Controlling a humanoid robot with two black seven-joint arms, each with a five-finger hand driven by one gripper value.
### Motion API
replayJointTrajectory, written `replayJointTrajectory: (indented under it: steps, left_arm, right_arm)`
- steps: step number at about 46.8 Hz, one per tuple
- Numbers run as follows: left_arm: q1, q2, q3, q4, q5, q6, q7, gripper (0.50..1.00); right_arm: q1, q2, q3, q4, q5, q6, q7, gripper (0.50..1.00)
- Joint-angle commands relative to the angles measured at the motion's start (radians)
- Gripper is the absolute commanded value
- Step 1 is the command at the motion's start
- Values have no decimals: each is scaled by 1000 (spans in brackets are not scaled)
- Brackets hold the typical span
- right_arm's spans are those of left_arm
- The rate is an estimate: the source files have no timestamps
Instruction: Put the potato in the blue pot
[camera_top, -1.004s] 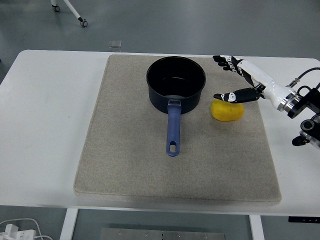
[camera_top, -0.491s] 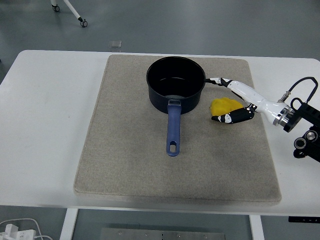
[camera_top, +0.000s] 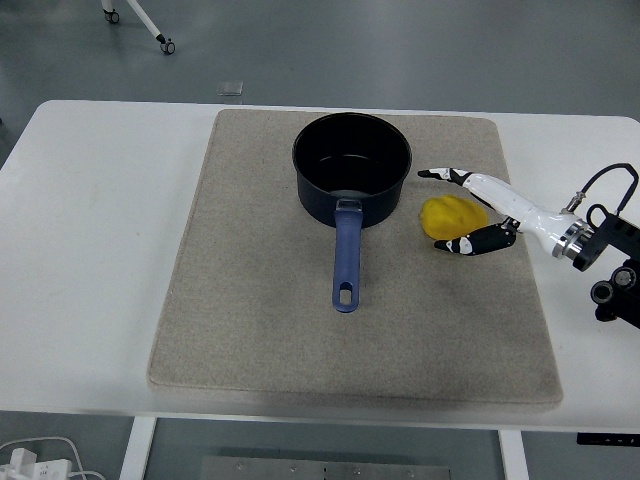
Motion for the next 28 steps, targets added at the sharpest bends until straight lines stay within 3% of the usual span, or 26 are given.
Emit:
replayJointTrajectory:
  steps: [1,28]
  left_arm:
    - [0,0,0,0,0,0,2,999]
    - [0,0,-1,0,0,0,0,999]
  right_arm:
    - [-1,0,0,-11,0,-4,2,895]
    - [2,5,-35,-37,11,-10,4,840]
